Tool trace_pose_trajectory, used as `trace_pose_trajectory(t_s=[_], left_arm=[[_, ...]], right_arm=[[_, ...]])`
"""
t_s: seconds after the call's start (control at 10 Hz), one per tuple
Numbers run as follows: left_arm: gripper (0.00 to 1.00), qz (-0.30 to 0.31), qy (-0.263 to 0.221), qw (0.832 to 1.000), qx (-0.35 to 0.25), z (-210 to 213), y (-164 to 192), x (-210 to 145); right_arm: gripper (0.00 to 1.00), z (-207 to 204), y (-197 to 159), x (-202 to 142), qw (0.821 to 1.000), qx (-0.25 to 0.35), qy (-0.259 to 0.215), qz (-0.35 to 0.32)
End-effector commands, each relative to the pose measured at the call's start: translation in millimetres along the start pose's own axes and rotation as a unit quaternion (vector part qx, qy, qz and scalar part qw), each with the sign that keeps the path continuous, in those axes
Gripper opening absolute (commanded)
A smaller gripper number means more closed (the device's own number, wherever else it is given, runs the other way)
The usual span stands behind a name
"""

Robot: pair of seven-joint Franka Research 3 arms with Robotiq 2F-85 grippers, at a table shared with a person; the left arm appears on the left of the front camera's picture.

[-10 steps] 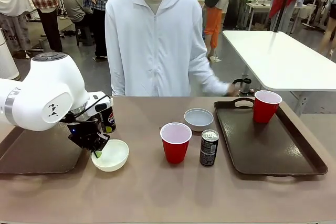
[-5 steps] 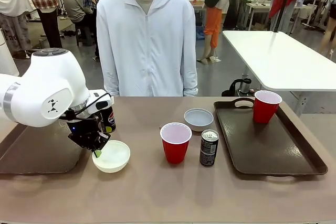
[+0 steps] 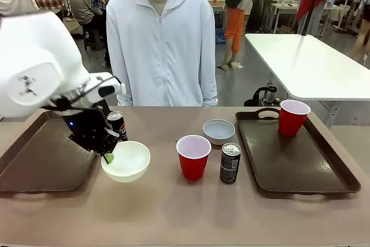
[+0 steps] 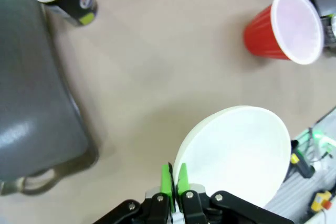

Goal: Prepare tableware on both trays.
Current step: Pick up a Picnic Bowl from the table and place it on a Handle tray.

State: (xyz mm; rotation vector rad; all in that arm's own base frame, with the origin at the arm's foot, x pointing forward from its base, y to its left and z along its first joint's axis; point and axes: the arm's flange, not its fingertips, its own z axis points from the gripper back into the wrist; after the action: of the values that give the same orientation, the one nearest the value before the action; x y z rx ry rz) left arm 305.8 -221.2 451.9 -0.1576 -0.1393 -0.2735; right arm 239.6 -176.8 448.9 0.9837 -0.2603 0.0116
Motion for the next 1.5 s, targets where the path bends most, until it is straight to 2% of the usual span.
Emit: trace_pose_trajectory(t_s=[0.0,0.4,0.6,0.9,1.0,1.1,1.3,1.4], left_arm=[[0.00,0.015,-0.014,1.000,0.001,25.7,12.3,-2.1],[0.00,0.078,-0.043,0.996,0.029,69.1,92.0,42.9],[0.00,0.107,-0.058,0.990,0.069,84.8,127.0,53.4],[0.00,0.140,-0.041,0.986,0.086,92.4,182.7,61.1],[0.00,0.122,-0.023,0.992,0.025,84.6,183.0,51.6],[0.00,0.136,-0.058,0.986,0.079,92.2,172.3,57.2],[0.00,0.136,-0.058,0.986,0.079,92.2,172.3,57.2],[0.04,0.135,-0.046,0.987,0.068,87.6,181.7,55.6]], right_arm=[[1.00,0.4,-0.8,-0.9,1.000,0.008,-0.003,0.004],[1.00,0.4,-0.8,-0.9,1.000,0.008,-0.003,0.004],[1.00,0.4,-0.8,-0.9,1.000,0.008,-0.003,0.004],[1.00,0.4,-0.8,-0.9,1.000,0.008,-0.003,0.004],[1.00,0.4,-0.8,-0.9,1.000,0.008,-0.003,0.004],[1.00,0.4,-0.8,-0.9,1.000,0.008,-0.003,0.004],[1.00,0.4,-0.8,-0.9,1.000,0.008,-0.003,0.004],[1.00,0.4,-0.8,-0.9,1.000,0.008,-0.003,0.004]])
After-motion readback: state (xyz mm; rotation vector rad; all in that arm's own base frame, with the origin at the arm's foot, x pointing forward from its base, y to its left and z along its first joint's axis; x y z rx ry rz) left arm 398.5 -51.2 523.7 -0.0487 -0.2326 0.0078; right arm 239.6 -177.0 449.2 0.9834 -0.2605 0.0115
